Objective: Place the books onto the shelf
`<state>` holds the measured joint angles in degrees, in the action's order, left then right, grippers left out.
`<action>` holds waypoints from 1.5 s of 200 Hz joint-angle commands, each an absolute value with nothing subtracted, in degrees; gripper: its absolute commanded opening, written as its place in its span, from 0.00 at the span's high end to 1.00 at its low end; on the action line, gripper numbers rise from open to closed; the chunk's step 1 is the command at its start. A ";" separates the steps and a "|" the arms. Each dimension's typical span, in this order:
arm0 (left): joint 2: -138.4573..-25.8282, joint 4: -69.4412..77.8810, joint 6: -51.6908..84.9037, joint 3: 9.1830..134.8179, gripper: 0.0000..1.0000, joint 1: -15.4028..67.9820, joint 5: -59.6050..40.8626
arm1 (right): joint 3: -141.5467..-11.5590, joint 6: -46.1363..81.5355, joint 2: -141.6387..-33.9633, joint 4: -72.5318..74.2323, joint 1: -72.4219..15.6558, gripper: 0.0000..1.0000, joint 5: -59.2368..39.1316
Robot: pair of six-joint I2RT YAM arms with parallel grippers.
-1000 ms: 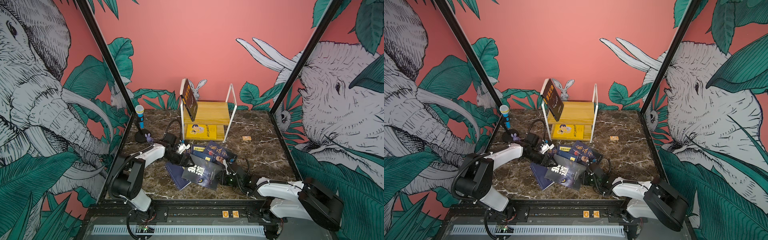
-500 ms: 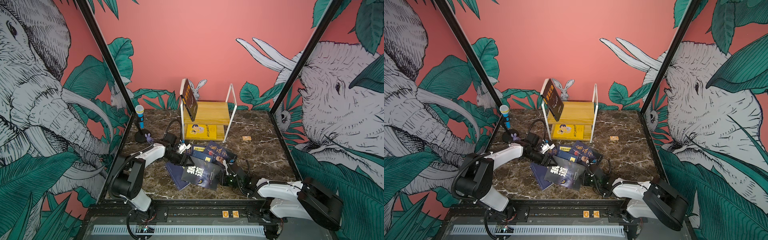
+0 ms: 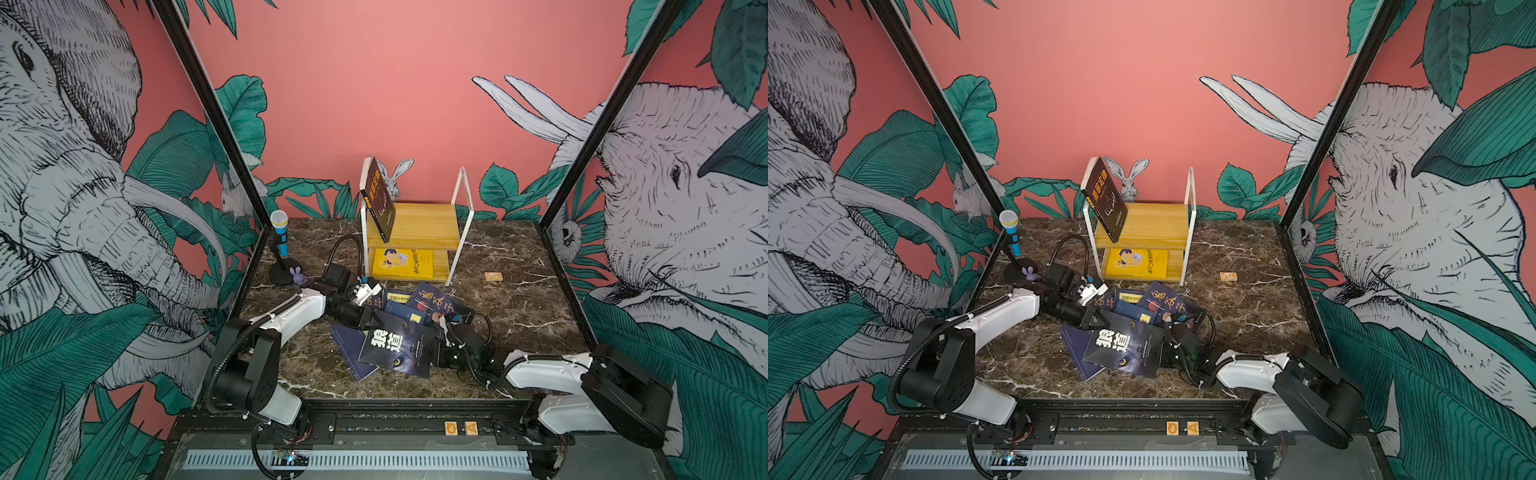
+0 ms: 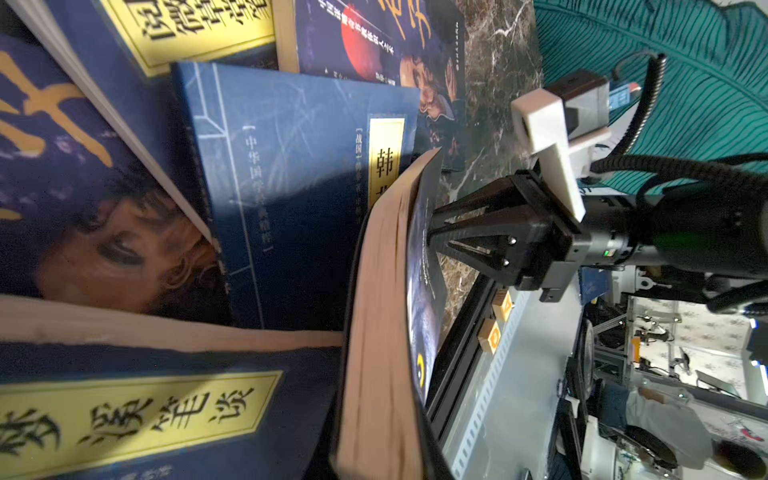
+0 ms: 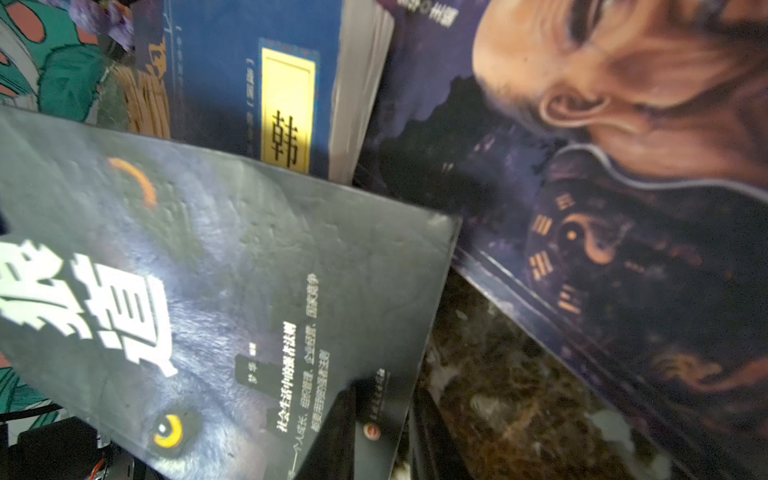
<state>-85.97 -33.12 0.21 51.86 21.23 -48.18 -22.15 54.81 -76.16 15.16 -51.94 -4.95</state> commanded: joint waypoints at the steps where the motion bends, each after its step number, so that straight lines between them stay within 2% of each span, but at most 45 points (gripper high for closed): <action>1: -82.46 -33.56 0.50 51.33 1.00 21.61 -50.97 | -23.26 53.36 -72.77 12.25 -52.71 0.75 -2.93; 36: -79.69 -33.16 0.96 51.51 1.00 20.26 -51.93 | -30.09 46.33 -63.60 -8.03 -52.69 0.72 6.61; 69: -76.34 -31.30 4.31 51.16 1.00 17.07 -55.17 | -35.06 37.93 -58.08 -13.94 -52.67 0.67 12.85; 90: -73.75 -29.80 6.26 50.28 1.00 14.51 -56.81 | -40.26 33.86 -57.59 -19.45 -53.02 0.60 16.63; 120: -69.88 -26.05 9.84 48.15 1.00 11.31 -59.92 | -40.44 26.36 -56.43 -14.39 -53.88 0.48 19.29; 151: -67.40 -23.03 14.43 47.85 1.00 6.98 -61.47 | -46.32 15.16 -57.65 -17.66 -54.31 0.34 22.62; 213: -61.51 -26.67 18.88 49.41 1.00 3.19 -63.01 | -49.53 -11.73 -58.10 -9.10 -58.21 0.19 26.79; 229: -60.16 -21.91 22.55 46.97 1.00 2.14 -64.22 | -48.03 -17.92 -58.60 -3.61 -59.73 0.16 27.19; 250: -59.68 -9.92 33.79 43.35 1.00 -3.01 -64.84 | -47.17 -24.42 -60.14 1.09 -63.35 0.13 30.27; 265: -59.44 -9.36 35.67 43.80 1.00 -5.52 -63.90 | -45.58 -30.77 -61.44 4.71 -66.17 0.12 31.67; 300: -59.71 -5.07 39.97 42.13 1.00 -5.71 -66.02 | -40.48 -48.40 -67.99 24.04 -73.05 0.01 37.54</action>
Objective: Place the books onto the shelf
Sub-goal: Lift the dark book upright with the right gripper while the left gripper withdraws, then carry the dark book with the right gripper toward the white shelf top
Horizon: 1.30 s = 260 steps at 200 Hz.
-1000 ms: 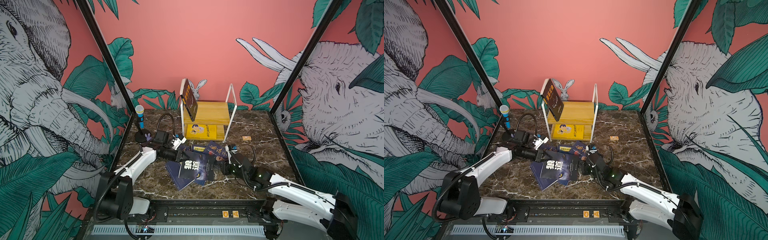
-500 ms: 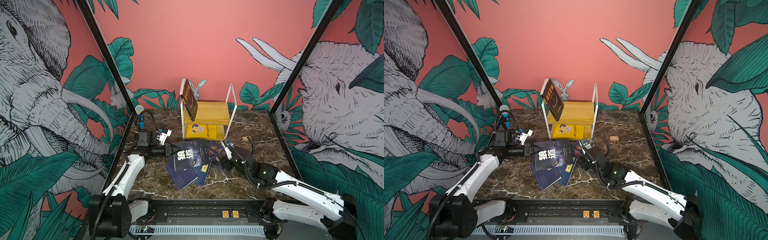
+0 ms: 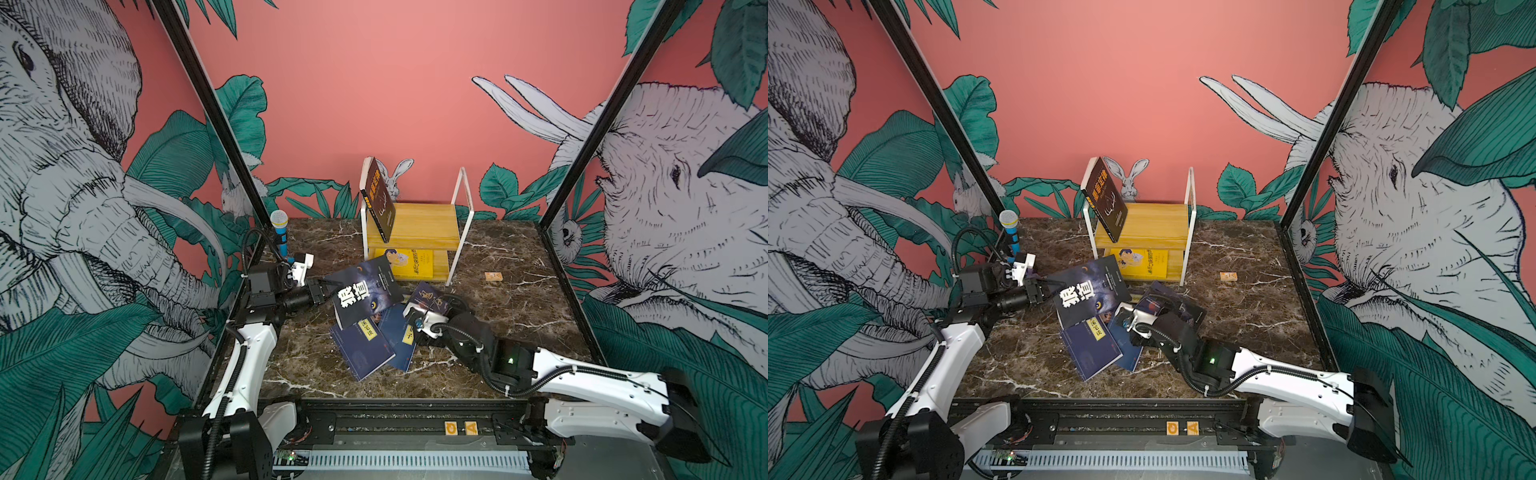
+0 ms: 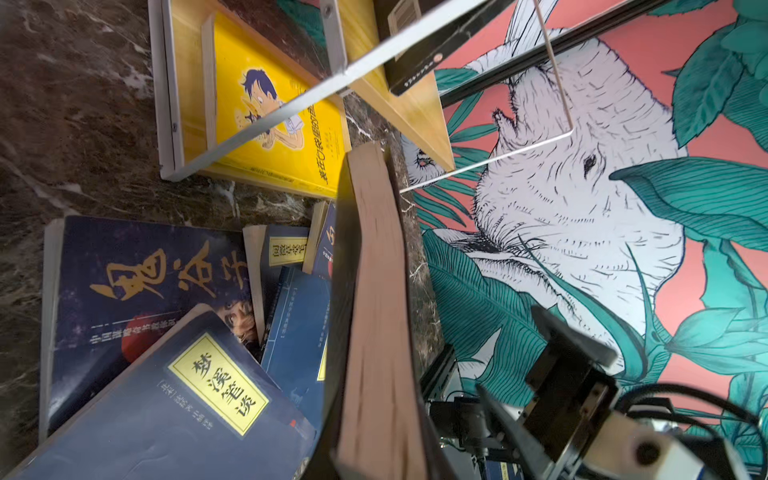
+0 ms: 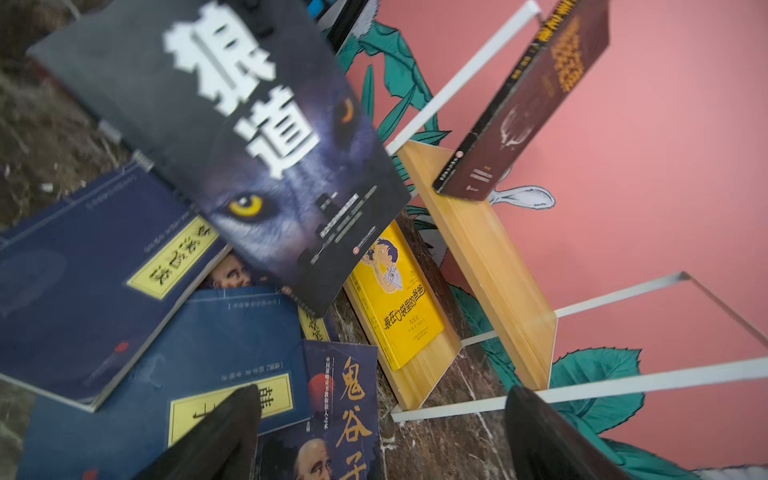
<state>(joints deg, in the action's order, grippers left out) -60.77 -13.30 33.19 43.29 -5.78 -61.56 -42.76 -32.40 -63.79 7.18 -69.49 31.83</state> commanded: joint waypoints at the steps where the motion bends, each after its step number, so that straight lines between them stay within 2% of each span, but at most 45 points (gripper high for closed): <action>1: -59.74 -4.95 40.07 42.07 1.00 -5.71 -66.06 | -40.46 -48.81 -68.27 24.63 -73.22 0.01 37.76; 26: -59.54 -3.76 40.26 41.58 1.00 -5.70 -67.16 | -39.38 -60.76 -75.67 37.75 -75.31 0.00 41.60; 84: -58.96 -1.84 42.23 41.40 1.00 -5.46 -70.25 | -39.06 -86.58 -96.38 80.41 -76.29 0.00 44.16; 112: -59.28 -2.04 42.88 41.82 1.00 -5.27 -70.66 | -41.66 -90.65 -102.82 81.03 -76.35 0.01 45.20; 169: -59.90 -2.16 42.08 42.04 1.00 -4.49 -71.51 | -43.12 -89.94 -103.74 80.87 -74.93 0.01 46.24; 223: -60.19 -5.14 38.67 42.19 1.00 -3.55 -72.25 | -44.83 -87.52 -104.88 80.95 -73.57 0.31 45.92; 246: -60.11 -5.83 37.30 41.85 1.00 -3.34 -72.12 | -45.03 -86.77 -105.43 80.90 -73.23 0.49 45.63; 260: -60.30 -6.23 37.22 42.14 1.00 -3.12 -71.86 | -45.74 -87.71 -105.76 81.01 -73.47 0.70 46.12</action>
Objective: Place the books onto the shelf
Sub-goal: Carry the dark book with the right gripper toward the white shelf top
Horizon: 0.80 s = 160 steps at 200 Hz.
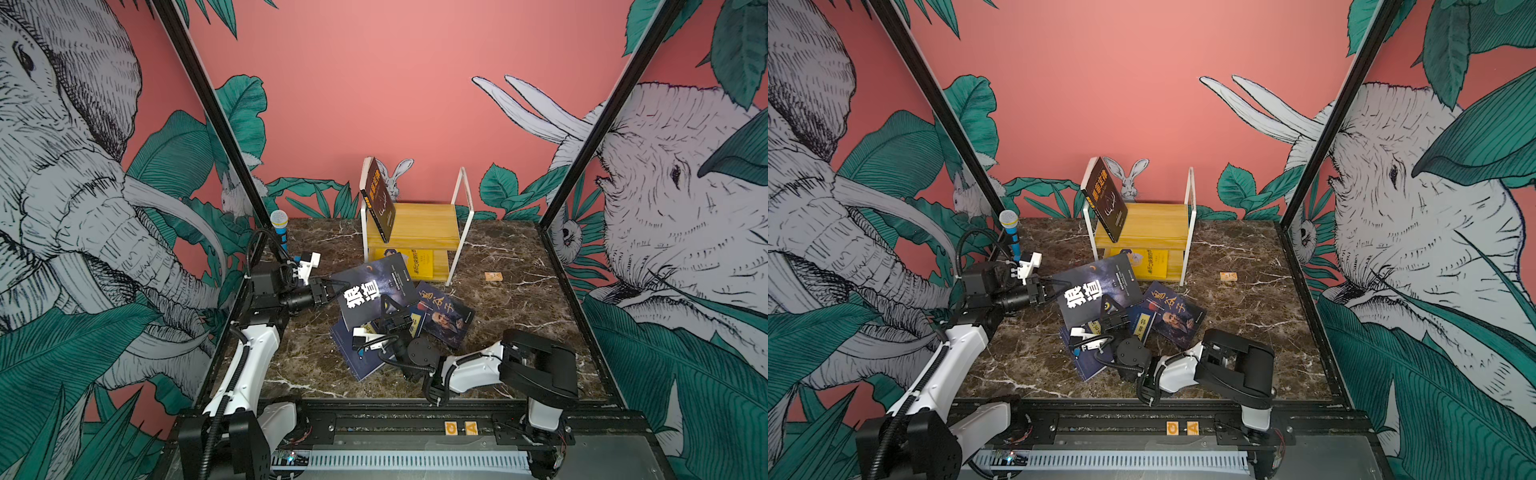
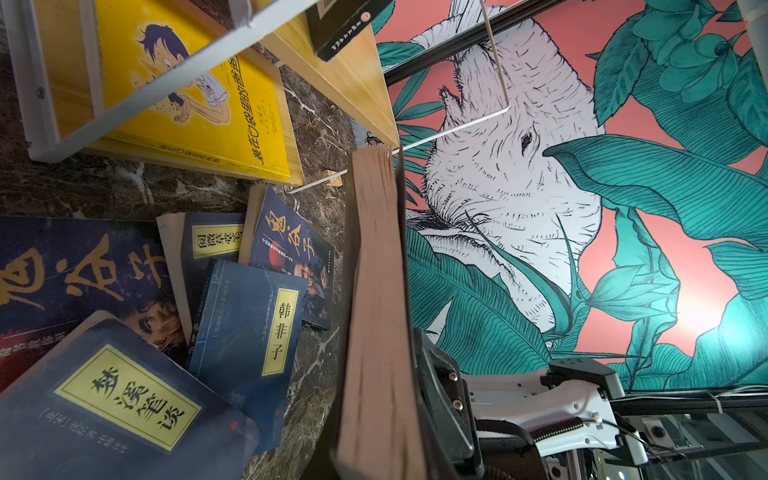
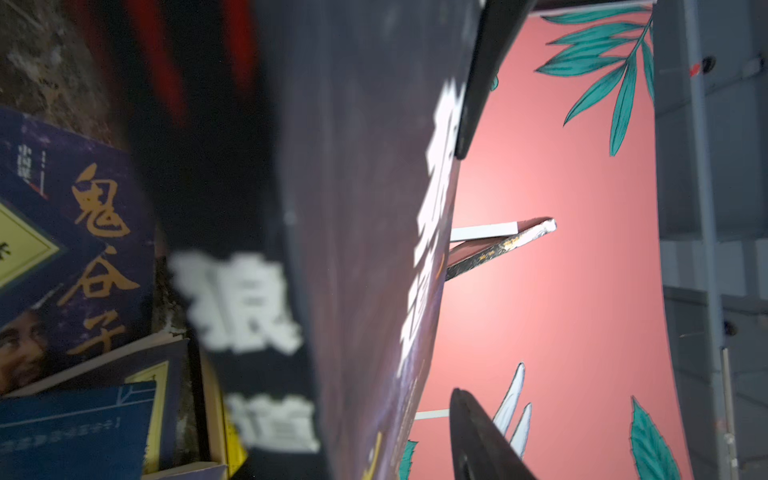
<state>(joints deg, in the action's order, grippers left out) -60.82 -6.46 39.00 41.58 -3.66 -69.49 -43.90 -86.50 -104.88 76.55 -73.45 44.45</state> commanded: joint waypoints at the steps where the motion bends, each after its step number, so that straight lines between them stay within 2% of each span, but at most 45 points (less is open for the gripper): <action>1: -60.34 -6.28 37.20 42.21 1.00 -3.14 -71.83 | -45.77 -87.71 -105.75 81.02 -73.52 0.72 46.09; 20: -60.30 -7.53 36.11 42.93 0.98 -3.08 -71.35 | -45.25 -87.12 -104.54 80.97 -74.00 1.00 45.77; 26: -60.15 -7.64 35.62 42.85 0.88 -3.11 -71.00 | -45.09 -86.72 -104.18 80.94 -74.00 1.00 45.79; 34: -60.06 -7.35 35.26 42.78 0.68 -3.07 -70.03 | -45.02 -86.21 -103.91 80.89 -74.05 1.00 46.00; 41: -60.03 -7.09 35.03 42.95 0.54 -3.23 -68.42 | -45.08 -85.97 -103.66 81.02 -74.00 1.00 46.57; 66: -60.57 -8.41 33.68 45.49 0.31 -5.03 -65.50 | -45.09 -85.30 -102.06 81.03 -74.62 1.00 48.71; 84: -60.38 -7.33 33.01 46.05 0.24 -5.99 -64.72 | -45.00 -83.90 -100.52 81.02 -74.87 1.00 49.67; 108: -60.54 -7.45 31.58 46.05 0.22 -8.27 -62.33 | -45.26 -84.19 -99.72 81.04 -75.22 1.00 52.01; 160: -61.32 -4.98 31.27 46.51 0.06 -11.47 -60.92 | -43.93 -81.37 -96.80 81.03 -76.96 1.00 57.07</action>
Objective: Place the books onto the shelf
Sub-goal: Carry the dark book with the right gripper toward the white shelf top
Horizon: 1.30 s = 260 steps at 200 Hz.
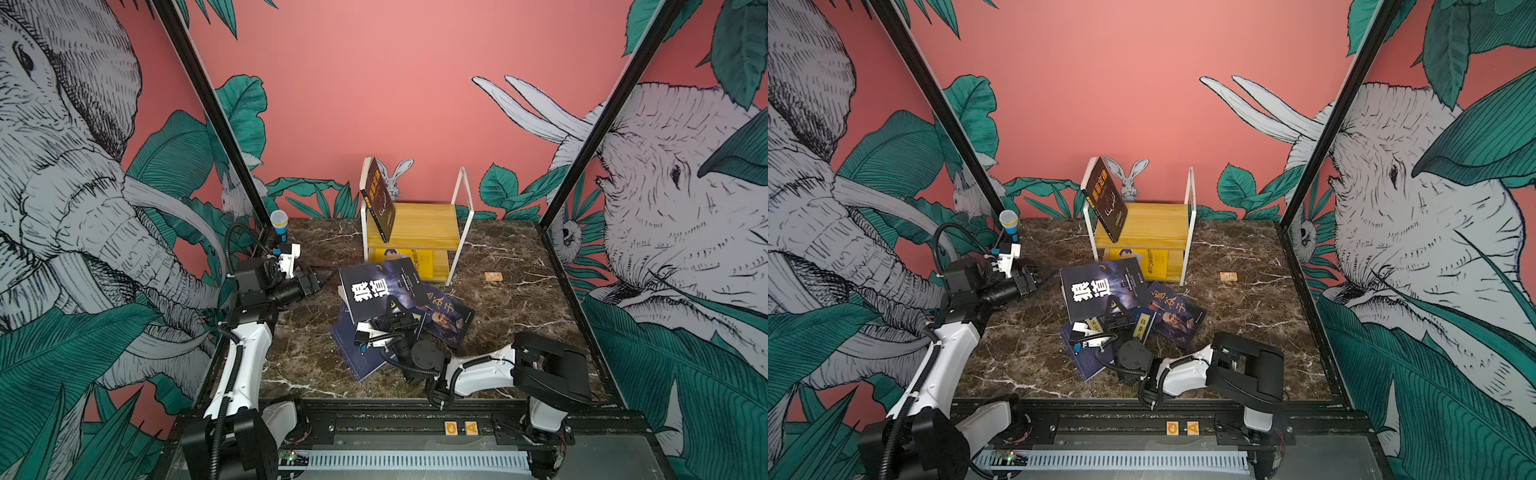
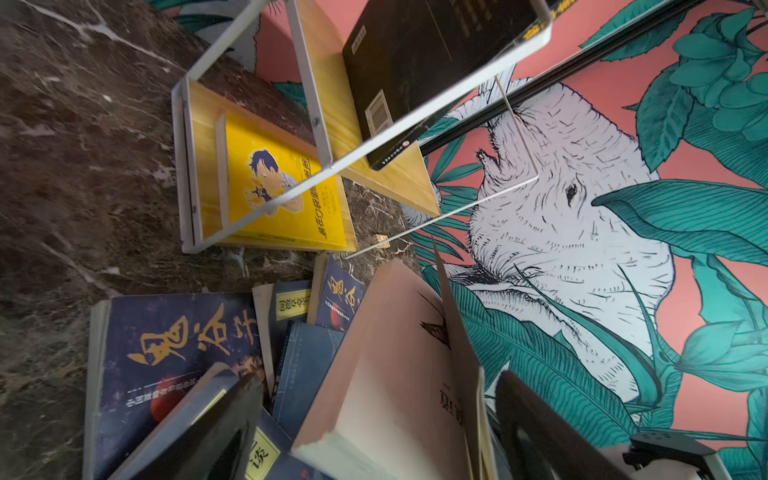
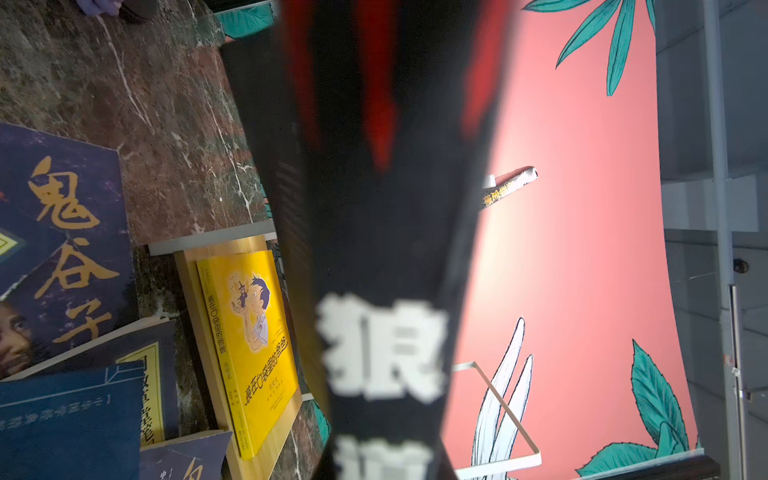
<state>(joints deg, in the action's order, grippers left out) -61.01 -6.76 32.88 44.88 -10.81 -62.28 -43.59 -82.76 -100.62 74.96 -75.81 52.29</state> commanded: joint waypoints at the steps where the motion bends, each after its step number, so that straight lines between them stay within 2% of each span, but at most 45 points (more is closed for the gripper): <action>1: -61.38 -5.17 31.15 46.59 0.06 -11.49 -60.78 | -43.98 -81.29 -96.74 81.03 -76.98 1.00 57.23; 17: -61.39 -8.30 27.82 47.45 0.01 -11.63 -58.80 | -43.74 -79.97 -94.59 81.02 -77.39 1.00 58.59; 40: -61.17 -11.55 23.32 48.72 0.01 -11.72 -58.07 | -43.16 -76.37 -92.28 80.90 -77.50 1.00 60.37; 73: -60.97 -27.18 10.31 56.96 0.01 -11.73 -53.76 | -43.68 -72.62 -84.46 78.43 -77.68 1.00 62.70; 94: -60.30 -29.88 7.31 58.75 0.01 -11.53 -50.71 | -45.44 -61.46 -77.62 61.77 -77.52 1.00 61.69; 121: -57.82 -28.93 4.85 60.35 0.01 -11.56 -49.00 | -51.33 -41.75 -69.15 33.66 -75.98 1.00 58.37; 133: -57.20 -29.43 3.64 61.48 0.01 -11.59 -48.54 | -53.17 -35.63 -66.83 27.90 -74.46 1.00 56.94; 162: -53.50 -23.73 5.23 59.59 0.00 -11.44 -47.81 | -58.01 -28.74 -65.14 21.52 -71.84 1.00 56.59; 207: -47.24 -19.07 -0.19 58.46 0.01 -10.71 -44.18 | -64.87 -20.24 -67.23 16.52 -68.26 1.00 52.33; 231: -42.55 -10.29 -3.11 53.15 0.00 -8.85 -42.61 | -69.38 -15.25 -68.63 12.13 -66.29 1.00 49.98; 260: -39.94 -4.11 -1.25 48.93 0.01 -6.78 -38.70 | -74.43 -1.85 -69.36 3.36 -61.39 1.00 45.46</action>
<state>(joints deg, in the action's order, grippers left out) -41.52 -12.45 -0.71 52.16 -7.68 -42.33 -68.99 -15.59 -69.95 7.97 -65.12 49.56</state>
